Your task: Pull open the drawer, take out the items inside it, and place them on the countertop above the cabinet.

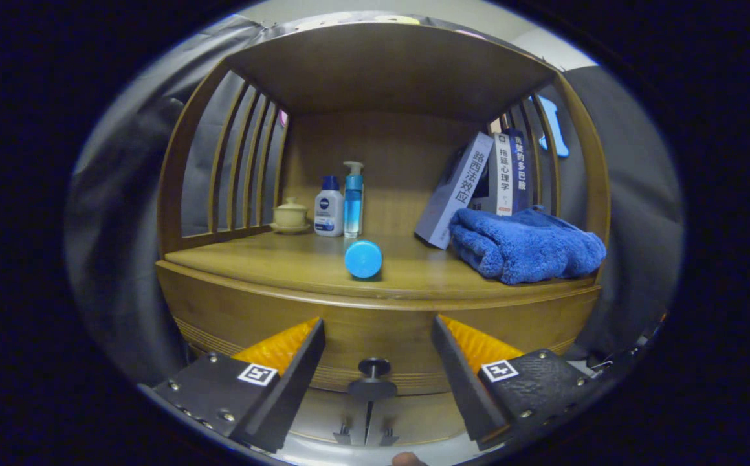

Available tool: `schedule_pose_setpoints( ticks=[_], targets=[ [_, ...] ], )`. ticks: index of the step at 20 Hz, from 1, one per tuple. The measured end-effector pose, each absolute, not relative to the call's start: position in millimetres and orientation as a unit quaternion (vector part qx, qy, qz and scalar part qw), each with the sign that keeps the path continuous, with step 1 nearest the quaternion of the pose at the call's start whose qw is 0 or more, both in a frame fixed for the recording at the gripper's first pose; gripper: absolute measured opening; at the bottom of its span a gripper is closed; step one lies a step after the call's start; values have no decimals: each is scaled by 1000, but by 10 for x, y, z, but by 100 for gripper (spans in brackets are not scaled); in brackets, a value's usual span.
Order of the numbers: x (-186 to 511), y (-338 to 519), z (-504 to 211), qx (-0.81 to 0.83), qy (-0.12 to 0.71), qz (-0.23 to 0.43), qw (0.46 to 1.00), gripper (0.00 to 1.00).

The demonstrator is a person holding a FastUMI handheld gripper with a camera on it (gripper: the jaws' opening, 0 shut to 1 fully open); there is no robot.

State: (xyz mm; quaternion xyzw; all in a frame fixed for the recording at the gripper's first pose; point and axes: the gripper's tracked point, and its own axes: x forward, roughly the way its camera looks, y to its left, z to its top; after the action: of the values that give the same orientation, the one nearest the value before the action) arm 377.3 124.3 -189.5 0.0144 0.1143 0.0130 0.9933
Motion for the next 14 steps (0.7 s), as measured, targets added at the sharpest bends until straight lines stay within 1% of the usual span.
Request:
schedule_pose_setpoints(
  ticks=[4,6,9,14],
  targets=[
    [3683,946,-1549,10,85,39,996,99],
    [3638,640,-1414,13,73,46,996,99],
    [3521,65,-1301,35,73,37,996,99],
    [3213,-931,-1049,63,22,9,998,98]
  ],
)
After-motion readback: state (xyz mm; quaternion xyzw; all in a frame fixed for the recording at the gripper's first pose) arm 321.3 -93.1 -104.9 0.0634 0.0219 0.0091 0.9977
